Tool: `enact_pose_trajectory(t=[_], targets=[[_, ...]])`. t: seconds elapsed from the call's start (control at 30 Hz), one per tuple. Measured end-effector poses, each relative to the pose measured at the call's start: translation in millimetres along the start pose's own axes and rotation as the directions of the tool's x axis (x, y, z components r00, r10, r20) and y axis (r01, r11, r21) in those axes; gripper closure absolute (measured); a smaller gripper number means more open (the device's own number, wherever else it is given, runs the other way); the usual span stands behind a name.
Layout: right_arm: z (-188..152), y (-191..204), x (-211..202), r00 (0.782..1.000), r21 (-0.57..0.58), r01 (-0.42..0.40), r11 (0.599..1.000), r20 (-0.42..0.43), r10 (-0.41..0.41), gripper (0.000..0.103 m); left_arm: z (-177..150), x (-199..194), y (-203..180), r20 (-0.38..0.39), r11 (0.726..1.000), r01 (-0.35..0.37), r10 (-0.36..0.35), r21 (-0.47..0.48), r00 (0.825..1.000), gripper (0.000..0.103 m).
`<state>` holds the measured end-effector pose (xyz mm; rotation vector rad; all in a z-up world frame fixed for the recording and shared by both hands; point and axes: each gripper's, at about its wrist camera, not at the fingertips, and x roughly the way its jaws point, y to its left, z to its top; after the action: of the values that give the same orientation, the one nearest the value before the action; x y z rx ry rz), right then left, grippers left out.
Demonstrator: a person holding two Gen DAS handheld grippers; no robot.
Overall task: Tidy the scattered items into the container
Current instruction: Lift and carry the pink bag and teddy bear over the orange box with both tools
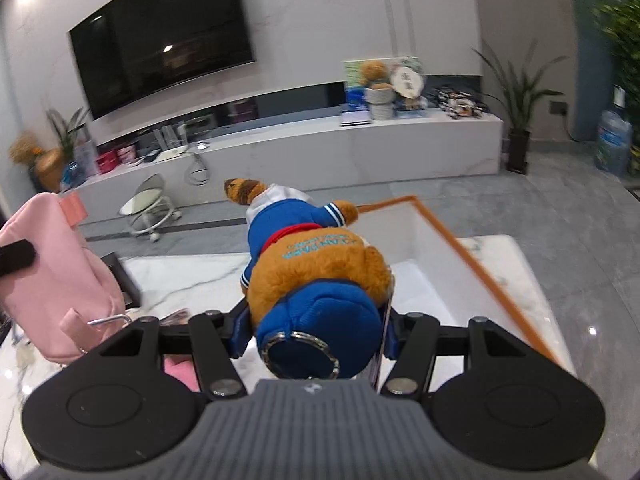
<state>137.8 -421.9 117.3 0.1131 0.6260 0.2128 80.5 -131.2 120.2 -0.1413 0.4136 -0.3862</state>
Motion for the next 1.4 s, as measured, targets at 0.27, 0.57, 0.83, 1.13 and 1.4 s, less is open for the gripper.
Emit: enact_pose_trajectory(t=[0.27,0.57,0.83,1.13,1.4], targets=[[3.5,-45.7,2.4,0.998,0.084,0.059,0.995,0.014,-0.060,0.041,1.9,56.1,-35.2,-0.041,0.995,0.095,-0.094,0.021,0.995,0.063],[-9.7,-76.9,18.0,0.995,0.093,0.089,0.992,-0.046,-0.085,0.041,-1.1,109.5,-65.7,-0.080,0.985,0.174,-0.172,0.014,0.982,0.063],[-18.5,-86.4,32.4,0.990,0.076,0.111,0.991,-0.097,-0.103,0.041,-13.0,148.4,-79.0,-0.115,0.981,0.193,-0.194,-0.021,0.974,0.063],[-25.1,-92.4,48.9,0.978,0.050,0.158,0.986,-0.149,-0.149,0.041,-34.1,169.3,-68.4,-0.185,0.984,0.169,-0.178,-0.064,0.966,0.063],[-27.1,-91.3,53.3,0.975,0.040,0.157,0.987,-0.167,-0.148,0.039,-41.0,180.8,-68.4,-0.252,0.990,0.134,-0.140,-0.040,0.958,0.061]])
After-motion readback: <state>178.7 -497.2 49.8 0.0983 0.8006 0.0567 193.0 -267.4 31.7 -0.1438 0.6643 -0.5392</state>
